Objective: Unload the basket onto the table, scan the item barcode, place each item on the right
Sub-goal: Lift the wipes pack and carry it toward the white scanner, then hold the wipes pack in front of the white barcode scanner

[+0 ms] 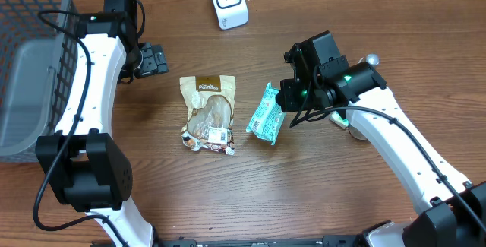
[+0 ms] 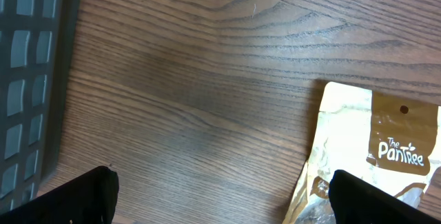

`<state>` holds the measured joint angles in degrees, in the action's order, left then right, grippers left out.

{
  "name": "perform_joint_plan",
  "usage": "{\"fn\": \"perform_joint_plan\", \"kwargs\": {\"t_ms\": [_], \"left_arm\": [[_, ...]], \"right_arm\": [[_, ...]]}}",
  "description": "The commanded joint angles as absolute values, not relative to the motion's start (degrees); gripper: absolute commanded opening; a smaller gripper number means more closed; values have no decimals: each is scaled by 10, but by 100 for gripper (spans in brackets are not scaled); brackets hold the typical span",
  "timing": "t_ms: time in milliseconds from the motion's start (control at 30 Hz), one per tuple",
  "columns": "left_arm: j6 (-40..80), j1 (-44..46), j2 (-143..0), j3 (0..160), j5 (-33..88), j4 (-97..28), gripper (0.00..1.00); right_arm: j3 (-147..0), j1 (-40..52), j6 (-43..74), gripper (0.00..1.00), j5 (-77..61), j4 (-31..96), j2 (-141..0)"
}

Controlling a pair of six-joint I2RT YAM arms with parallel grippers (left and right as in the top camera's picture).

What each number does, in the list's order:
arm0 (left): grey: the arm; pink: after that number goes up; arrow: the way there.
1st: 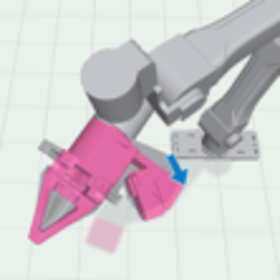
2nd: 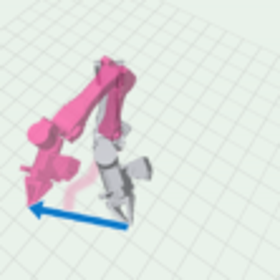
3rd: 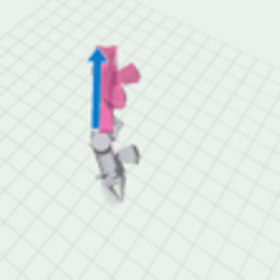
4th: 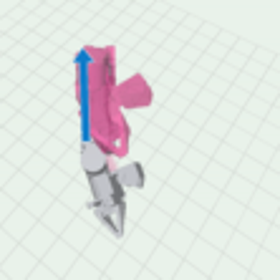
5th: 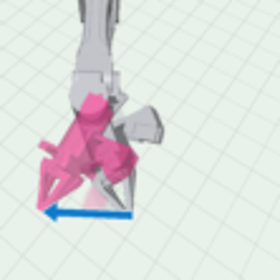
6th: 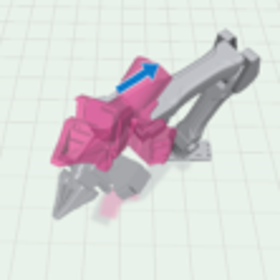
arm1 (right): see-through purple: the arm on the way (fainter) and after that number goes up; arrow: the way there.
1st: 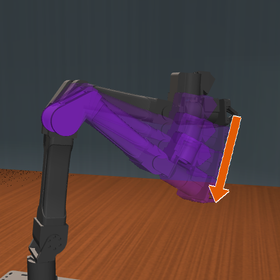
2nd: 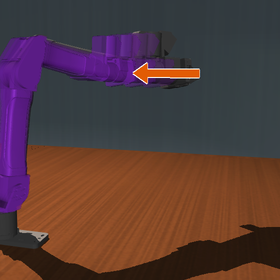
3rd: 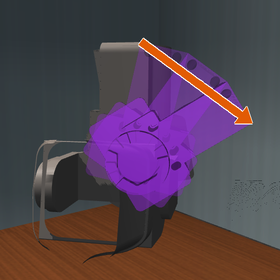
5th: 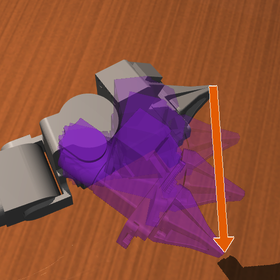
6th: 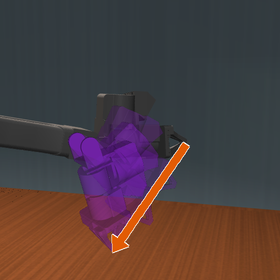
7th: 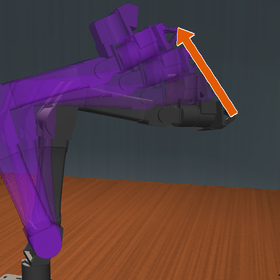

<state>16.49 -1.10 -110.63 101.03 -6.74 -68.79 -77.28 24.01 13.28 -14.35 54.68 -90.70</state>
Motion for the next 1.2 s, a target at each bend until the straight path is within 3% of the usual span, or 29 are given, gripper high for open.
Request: {"fn": "perform_joint_plan", "kwargs": {"t_ms": [0, 133, 433, 767, 1167], "left_arm": [[163, -7, -1098, 1020, -75, -687, 100], [163, -7, -1098, 1020, -75, -687, 100], [163, -7, -1098, 1020, -75, -687, 99], [163, -7, -1098, 1020, -75, -687, 99], [163, -7, -1098, 1020, -75, -687, 100]], "right_arm": [[-775, 241, 135, 4, -157, 526, -906], [-829, 235, 134, 4, -153, 522, -906], [-1123, 239, 78, 4, -24, 595, -915], [-1136, 244, -77, 4, 32, 325, -985], [-1136, 292, -338, 4, 155, 22, -1212]]}}
